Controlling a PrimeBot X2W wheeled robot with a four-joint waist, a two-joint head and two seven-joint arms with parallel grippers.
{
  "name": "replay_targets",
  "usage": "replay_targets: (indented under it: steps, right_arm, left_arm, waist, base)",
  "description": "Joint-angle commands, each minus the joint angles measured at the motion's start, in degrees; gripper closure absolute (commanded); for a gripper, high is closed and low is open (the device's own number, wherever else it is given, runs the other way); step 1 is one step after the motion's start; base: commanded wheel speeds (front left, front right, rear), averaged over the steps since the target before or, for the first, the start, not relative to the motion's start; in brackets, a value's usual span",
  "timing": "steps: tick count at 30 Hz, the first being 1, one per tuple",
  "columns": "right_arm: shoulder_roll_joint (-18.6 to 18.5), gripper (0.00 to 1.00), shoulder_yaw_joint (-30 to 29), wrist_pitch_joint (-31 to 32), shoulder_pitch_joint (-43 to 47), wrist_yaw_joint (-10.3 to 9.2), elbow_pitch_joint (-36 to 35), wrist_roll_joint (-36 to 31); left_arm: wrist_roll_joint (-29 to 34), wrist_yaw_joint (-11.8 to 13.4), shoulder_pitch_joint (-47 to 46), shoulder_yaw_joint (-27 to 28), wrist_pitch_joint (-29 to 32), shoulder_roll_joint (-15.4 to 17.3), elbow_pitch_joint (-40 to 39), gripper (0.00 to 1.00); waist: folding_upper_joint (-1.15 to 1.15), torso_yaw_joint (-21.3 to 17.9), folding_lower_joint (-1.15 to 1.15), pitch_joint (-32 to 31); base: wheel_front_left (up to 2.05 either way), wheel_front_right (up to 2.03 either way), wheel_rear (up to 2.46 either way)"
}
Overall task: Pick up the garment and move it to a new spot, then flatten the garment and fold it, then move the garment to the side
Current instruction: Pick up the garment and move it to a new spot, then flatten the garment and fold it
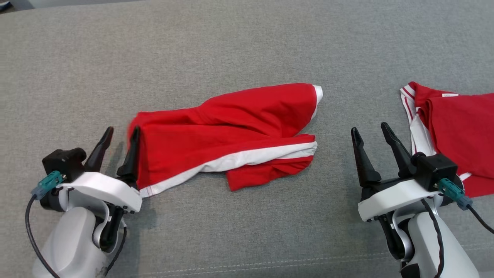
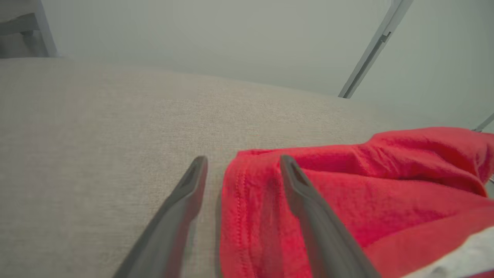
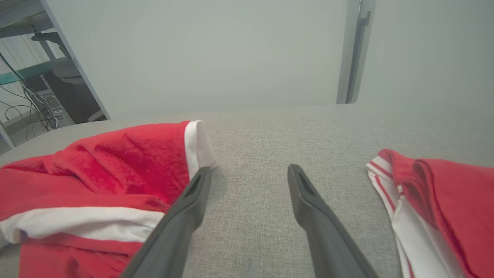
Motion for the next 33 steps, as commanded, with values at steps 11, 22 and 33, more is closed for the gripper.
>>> replay_targets:
  steps: [11,22,33]
  right_arm:
    - [0.1,0.00,1.2,-0.7,-0.2,0.00,1.1,0.8]
    - [0.1,0.00,1.1,-0.7,1.8,0.00,1.8,1.8]
    - [0.1,0.00,0.7,-0.7,2.7,0.00,0.7,1.3]
  left_arm:
    - [4.0,-0.4,5.8,7.2,-0.3,-2.7,-1.6,0.00]
    - [5.7,-0.4,11.0,4.8,-0.3,-5.3,1.1,0.00]
    - [6.9,-0.4,11.3,4.7,-0.3,-6.3,6.4,0.00]
  waist:
    - [0.00,3.3,0.00,-5.3]
    - [0.00,3.0,0.00,-8.6]
    - [0.00,0.6,0.00,-8.9]
  base:
    - [0.00,0.00,0.00]
    - [0.00,0.00,0.00]
    - [0.00,0.00,0.00]
